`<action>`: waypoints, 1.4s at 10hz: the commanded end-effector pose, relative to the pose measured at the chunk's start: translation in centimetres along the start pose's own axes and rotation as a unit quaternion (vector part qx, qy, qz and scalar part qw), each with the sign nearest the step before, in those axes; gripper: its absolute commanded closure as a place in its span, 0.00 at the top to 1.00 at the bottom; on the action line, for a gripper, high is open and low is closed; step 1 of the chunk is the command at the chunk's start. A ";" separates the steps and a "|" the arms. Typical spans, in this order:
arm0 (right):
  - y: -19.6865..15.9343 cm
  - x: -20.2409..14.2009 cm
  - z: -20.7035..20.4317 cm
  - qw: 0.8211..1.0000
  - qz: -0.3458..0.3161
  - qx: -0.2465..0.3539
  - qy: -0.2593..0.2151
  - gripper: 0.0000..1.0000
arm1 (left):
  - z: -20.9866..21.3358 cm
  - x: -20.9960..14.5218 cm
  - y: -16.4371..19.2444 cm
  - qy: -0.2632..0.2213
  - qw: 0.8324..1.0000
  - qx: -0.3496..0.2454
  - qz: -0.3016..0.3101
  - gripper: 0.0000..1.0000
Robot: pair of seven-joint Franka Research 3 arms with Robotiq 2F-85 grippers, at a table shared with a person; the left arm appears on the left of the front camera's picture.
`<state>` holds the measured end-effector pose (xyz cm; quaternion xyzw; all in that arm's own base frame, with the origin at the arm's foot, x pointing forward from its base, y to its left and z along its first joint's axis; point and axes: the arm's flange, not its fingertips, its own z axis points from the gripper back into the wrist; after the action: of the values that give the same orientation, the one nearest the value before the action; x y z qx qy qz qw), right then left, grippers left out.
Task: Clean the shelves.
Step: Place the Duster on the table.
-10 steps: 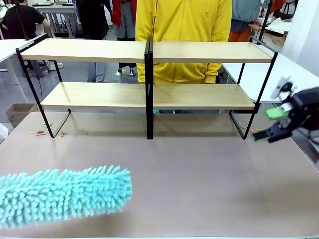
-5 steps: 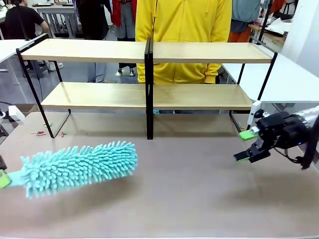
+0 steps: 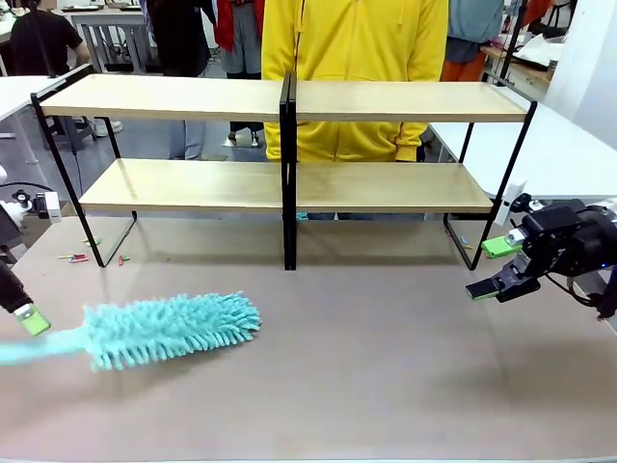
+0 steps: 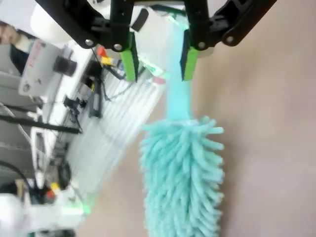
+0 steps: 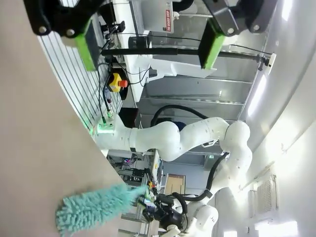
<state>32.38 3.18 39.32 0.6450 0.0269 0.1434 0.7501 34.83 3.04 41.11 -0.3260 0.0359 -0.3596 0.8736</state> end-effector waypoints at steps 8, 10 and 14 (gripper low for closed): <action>3.4 -1.6 1.3 0.993 -0.026 0.007 -0.112 1.00 | 3.8 -5.4 -3.4 -0.318 0.907 -0.249 0.121 1.00; 5.1 -3.6 2.2 0.962 -0.069 -0.011 -0.263 1.00 | 5.5 -5.6 -4.1 -0.331 0.929 -0.123 0.110 1.00; 2.6 0.5 3.8 0.994 -0.021 0.009 -0.107 1.00 | 5.5 -5.6 -4.1 -0.331 0.929 -0.123 0.110 1.00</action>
<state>33.54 0.09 42.94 0.6635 -0.0404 0.0409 0.7460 30.04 7.98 47.08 -0.5310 -0.1732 -0.1183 0.8210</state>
